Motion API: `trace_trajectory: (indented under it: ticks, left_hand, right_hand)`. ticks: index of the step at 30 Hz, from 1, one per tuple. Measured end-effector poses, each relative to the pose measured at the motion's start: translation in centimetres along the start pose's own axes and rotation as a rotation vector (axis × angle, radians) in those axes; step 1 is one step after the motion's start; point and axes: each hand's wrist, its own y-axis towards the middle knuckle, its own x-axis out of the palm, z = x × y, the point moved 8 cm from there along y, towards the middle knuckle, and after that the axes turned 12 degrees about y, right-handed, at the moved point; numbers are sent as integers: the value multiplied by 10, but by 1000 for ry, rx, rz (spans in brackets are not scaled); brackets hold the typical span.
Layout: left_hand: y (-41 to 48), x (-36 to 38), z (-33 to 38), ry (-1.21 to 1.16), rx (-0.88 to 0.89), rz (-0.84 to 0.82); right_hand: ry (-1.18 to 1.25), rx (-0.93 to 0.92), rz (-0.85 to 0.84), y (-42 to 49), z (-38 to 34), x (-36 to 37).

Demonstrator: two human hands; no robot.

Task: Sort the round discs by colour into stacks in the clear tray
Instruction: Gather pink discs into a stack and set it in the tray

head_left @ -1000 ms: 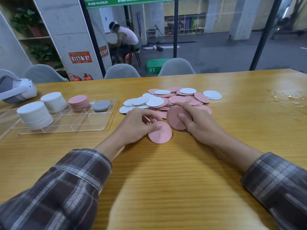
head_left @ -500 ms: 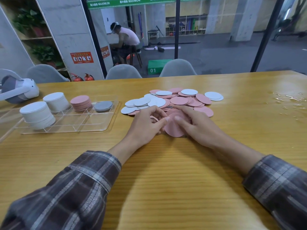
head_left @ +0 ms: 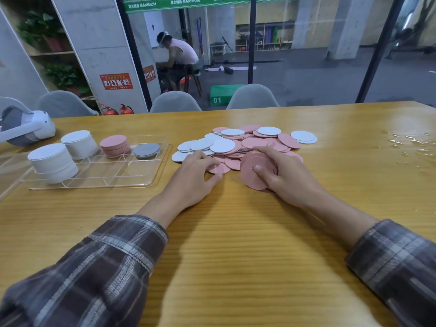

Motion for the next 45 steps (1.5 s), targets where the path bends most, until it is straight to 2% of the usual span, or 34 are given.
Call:
trace_trajectory:
  ticks: [8,15,23,26,30,36,45]
  left_hand:
    - [-4,-6,13,153,61,-53]
    - [-8,-14,25,-82,205,-26]
    - [-5,-6,16,-156,106,32]
    - [-3,3,10,-112,63,-34]
    - [-4,-1,16,-103,109,-74]
    - [-4,0,16,-173,67,-199]
    - [-3,-4,17,-543,-44,-82]
  right_hand:
    - [4,7,0,1,2,-1]
    - [-2,7,23,1,4,-3]
    - [-15,27,42,3,8,-5]
    - [-15,22,37,3,8,-4]
    - [-13,9,32,3,5,-2]
    - [5,9,23,1,4,-3]
    - [49,0,-1,1,-1,4]
